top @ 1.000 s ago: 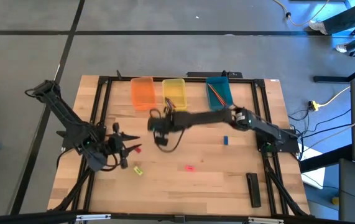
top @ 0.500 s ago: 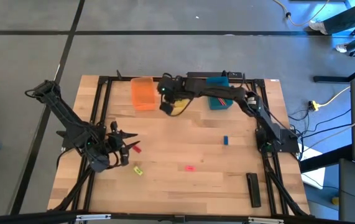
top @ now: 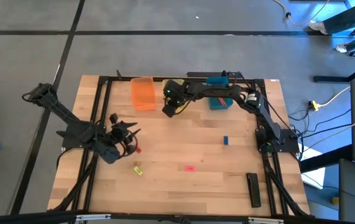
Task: Sort crayons/erasers/pens/pencils in bins
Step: Put the green crayon into the yellow bin, then put the blue eraser into the orange bin
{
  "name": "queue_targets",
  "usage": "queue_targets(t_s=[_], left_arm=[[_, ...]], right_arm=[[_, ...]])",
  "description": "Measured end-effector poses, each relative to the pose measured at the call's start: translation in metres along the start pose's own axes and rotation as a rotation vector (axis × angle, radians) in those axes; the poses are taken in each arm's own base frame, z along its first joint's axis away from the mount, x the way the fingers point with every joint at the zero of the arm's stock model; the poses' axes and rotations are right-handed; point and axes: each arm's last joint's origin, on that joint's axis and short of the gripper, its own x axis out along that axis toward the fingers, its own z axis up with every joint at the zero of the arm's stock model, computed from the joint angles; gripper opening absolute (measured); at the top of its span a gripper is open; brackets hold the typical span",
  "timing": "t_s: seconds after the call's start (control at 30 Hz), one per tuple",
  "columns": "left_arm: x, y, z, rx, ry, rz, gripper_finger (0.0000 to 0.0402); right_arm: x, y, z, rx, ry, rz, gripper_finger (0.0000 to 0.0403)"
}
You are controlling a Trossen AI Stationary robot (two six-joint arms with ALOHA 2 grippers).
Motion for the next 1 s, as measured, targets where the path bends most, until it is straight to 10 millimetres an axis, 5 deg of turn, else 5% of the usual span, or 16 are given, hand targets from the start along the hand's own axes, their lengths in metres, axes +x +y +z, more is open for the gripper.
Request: queue_targets(t_s=[0.4,0.7,1.0], left_arm=[[0.023,0.014,0.002,-0.015,0.117,0.069,0.0133],[0.028,0.017,0.002,-0.033,0.147,0.069,0.0133],[0.028,0.017,0.003,-0.061,0.144,0.066,0.0133]], right_arm=[[0.007,-0.011,-0.002,0.009,-0.051,-0.142,0.0058],[0.002,-0.01,0.0,-0.096,-0.06,-0.143,0.0161],[-0.071,0.013,-0.005,-0.26,-0.164,-0.158,0.0219]])
